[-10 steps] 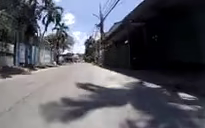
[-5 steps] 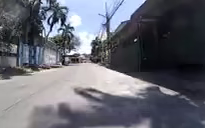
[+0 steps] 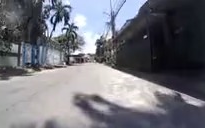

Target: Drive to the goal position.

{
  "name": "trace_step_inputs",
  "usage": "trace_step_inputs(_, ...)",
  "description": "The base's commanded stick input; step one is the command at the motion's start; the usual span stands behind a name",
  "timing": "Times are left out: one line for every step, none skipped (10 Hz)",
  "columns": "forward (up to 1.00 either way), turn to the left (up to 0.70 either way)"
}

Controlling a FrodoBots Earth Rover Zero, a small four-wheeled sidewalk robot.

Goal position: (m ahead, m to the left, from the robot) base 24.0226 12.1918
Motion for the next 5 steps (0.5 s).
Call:
trace_step_inputs(1.00, -0.29)
trace_step_inputs(1.00, -0.29)
trace_step_inputs(1.00, -0.28)
trace_step_inputs(1.00, 0.11)
trace_step_inputs(1.00, 0.11)
